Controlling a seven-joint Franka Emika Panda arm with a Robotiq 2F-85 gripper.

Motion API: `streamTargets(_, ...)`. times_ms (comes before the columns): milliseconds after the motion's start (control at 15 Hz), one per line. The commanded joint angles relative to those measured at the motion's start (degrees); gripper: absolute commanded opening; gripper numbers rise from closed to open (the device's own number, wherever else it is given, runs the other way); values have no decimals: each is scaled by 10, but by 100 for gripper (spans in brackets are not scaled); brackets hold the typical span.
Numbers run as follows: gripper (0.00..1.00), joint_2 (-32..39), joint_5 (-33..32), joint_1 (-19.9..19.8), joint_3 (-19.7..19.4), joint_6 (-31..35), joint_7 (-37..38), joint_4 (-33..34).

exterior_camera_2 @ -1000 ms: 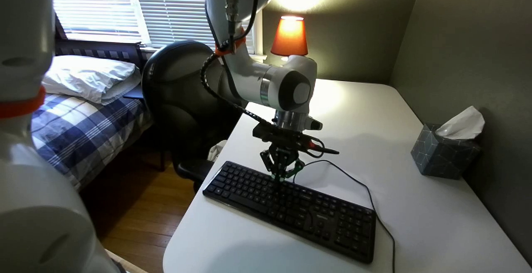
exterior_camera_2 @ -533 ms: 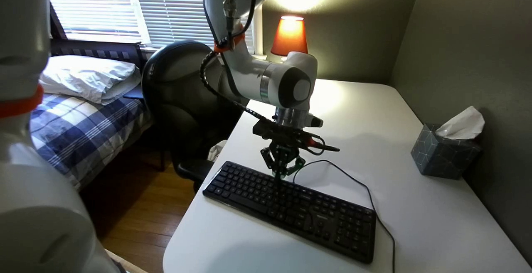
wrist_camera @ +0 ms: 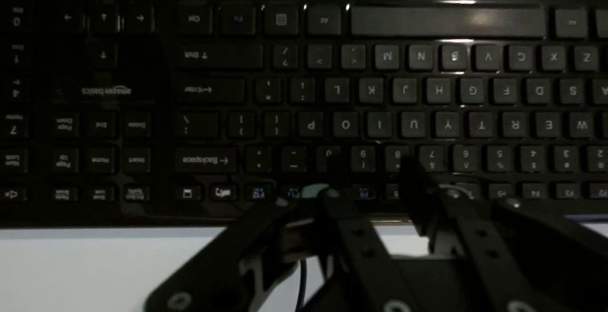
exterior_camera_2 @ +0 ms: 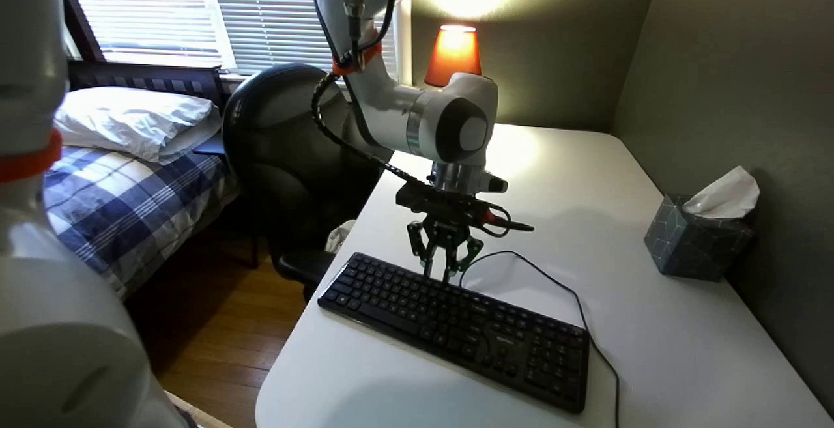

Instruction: Press the number nine key on the keyboard

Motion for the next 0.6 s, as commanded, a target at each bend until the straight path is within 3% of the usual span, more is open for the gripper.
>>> streamTargets(0,68,-28,4,-3,1,-2,-2,-23)
streamTargets(267,97,-47,-1,0,-1,0,4,-37)
streamTargets(533,100,-76,-10,2,-5,3,10,-59)
